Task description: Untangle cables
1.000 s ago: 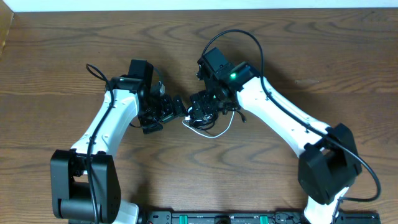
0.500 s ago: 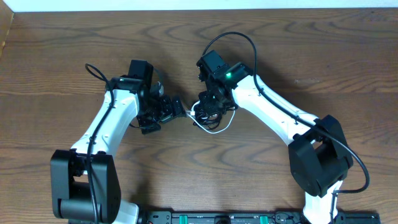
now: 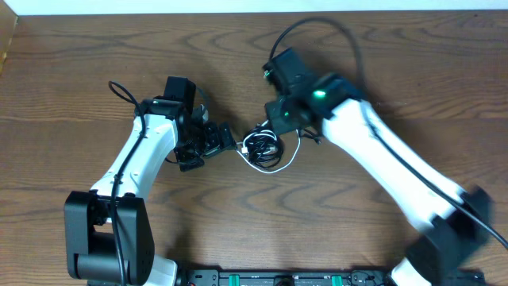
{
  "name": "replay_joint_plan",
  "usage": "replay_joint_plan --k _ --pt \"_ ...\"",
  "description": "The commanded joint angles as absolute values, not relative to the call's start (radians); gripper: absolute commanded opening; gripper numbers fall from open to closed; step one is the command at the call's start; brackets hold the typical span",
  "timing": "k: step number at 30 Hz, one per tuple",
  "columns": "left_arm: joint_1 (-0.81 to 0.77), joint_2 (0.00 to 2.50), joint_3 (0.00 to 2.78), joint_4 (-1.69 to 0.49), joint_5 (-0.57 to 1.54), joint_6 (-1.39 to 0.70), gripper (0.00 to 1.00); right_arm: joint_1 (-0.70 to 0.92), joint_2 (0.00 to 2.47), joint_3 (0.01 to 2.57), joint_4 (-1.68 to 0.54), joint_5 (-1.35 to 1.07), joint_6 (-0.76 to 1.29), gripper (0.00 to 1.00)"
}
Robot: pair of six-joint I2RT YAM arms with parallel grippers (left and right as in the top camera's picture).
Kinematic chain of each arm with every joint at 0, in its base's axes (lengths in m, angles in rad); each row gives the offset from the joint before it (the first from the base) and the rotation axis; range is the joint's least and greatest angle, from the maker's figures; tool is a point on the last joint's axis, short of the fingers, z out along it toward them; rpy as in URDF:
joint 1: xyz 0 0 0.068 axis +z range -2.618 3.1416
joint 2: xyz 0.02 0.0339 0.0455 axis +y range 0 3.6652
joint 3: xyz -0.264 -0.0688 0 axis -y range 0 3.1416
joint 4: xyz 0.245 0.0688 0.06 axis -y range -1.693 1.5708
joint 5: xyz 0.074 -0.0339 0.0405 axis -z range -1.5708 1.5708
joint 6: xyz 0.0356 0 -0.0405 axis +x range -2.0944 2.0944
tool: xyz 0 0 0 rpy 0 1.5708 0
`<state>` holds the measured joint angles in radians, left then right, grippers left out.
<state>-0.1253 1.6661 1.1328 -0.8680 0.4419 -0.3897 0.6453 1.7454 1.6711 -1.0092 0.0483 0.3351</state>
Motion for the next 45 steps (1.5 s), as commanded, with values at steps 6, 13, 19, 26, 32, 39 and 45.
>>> replay_joint_plan --k 6,13,19,26,32,39,45 --pt "-0.124 1.666 1.116 -0.874 0.433 -0.391 0.98 0.643 1.605 1.699 -1.041 0.159 0.332 0.33" --pt "-0.124 1.666 1.116 -0.875 0.433 -0.391 0.98 0.646 1.685 1.645 -1.039 -0.057 0.336 0.79" --pt "-0.124 1.666 1.116 -0.875 0.432 -0.391 0.98 0.677 1.842 1.620 -1.017 -0.214 0.318 0.99" --pt "-0.124 1.666 1.116 -0.875 0.432 -0.391 0.98 0.705 2.018 1.620 -1.008 -0.210 0.272 0.99" --pt "-0.124 1.666 1.116 -0.874 0.432 -0.391 0.98 0.683 2.076 1.620 -0.999 -0.189 0.276 0.98" --pt "-0.124 1.666 1.116 -0.874 0.432 -0.391 0.98 0.659 2.073 1.621 -1.000 -0.062 0.276 0.01" --pt "-0.124 1.666 1.116 -0.874 0.405 -0.391 0.98 0.652 2.009 1.661 -1.058 -0.081 0.269 0.01"
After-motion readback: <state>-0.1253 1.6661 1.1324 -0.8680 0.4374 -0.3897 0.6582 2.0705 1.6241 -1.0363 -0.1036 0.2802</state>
